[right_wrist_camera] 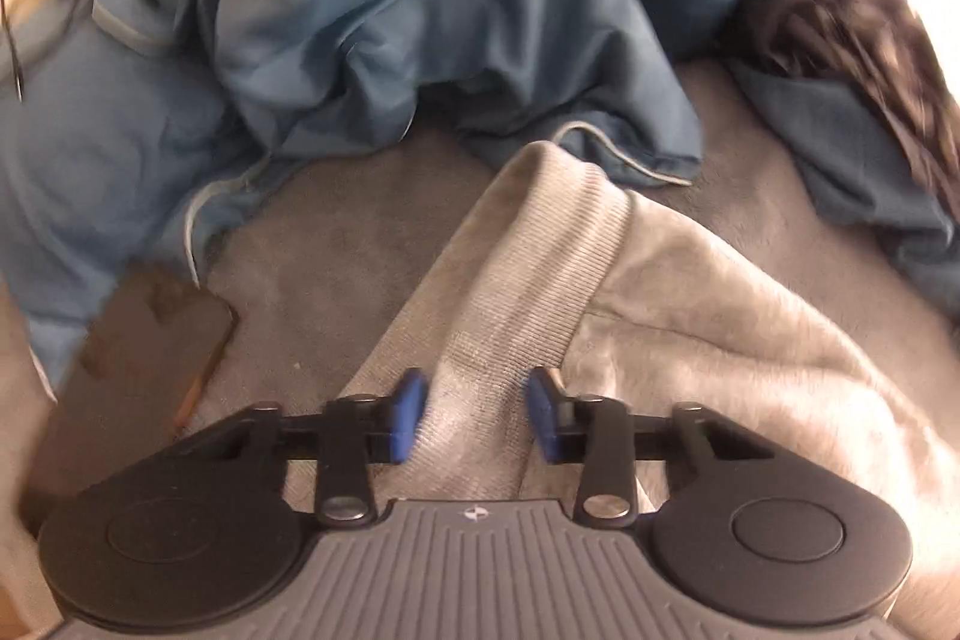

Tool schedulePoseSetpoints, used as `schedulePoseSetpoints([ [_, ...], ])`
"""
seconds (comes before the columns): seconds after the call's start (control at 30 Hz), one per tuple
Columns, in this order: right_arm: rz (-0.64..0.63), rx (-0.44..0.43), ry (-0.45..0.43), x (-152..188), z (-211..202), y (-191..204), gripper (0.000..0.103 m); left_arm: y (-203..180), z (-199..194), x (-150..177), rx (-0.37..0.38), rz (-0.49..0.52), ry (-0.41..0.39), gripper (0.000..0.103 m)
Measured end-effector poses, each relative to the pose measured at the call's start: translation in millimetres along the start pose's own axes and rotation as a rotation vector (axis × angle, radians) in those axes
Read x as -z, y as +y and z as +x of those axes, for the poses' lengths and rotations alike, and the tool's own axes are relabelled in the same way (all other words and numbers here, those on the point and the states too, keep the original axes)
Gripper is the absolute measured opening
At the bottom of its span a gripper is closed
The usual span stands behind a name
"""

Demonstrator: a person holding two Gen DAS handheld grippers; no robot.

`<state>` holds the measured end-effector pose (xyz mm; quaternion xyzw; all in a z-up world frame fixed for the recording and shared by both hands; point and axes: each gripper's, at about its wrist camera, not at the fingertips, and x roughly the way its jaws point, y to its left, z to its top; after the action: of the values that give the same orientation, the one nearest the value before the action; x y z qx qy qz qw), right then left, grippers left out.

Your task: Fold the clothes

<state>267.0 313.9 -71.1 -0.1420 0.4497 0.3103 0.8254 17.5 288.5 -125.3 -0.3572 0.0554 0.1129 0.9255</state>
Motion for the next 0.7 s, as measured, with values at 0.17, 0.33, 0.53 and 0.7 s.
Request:
schedulePoseSetpoints([
  [0.17, 0.062, 0.002, -0.081, -1, -16, -15, 0.004, 6, 6, -2, 0.008, -0.041, 0.040, 0.027],
  [0.33, 0.066, -0.087, -0.180, -7, -30, -18, 0.004, 8, -2, 0, 0.040, -0.039, 0.002, 0.013],
  [0.53, 0.028, -0.128, -0.205, -23, -41, -3, 0.004, 10, -13, -1, 0.051, -0.053, -0.045, 0.007],
  [0.7, 0.027, -0.141, -0.185, -24, -20, 17, 0.004, 16, -18, -5, 0.040, -0.076, -0.041, 0.007],
])
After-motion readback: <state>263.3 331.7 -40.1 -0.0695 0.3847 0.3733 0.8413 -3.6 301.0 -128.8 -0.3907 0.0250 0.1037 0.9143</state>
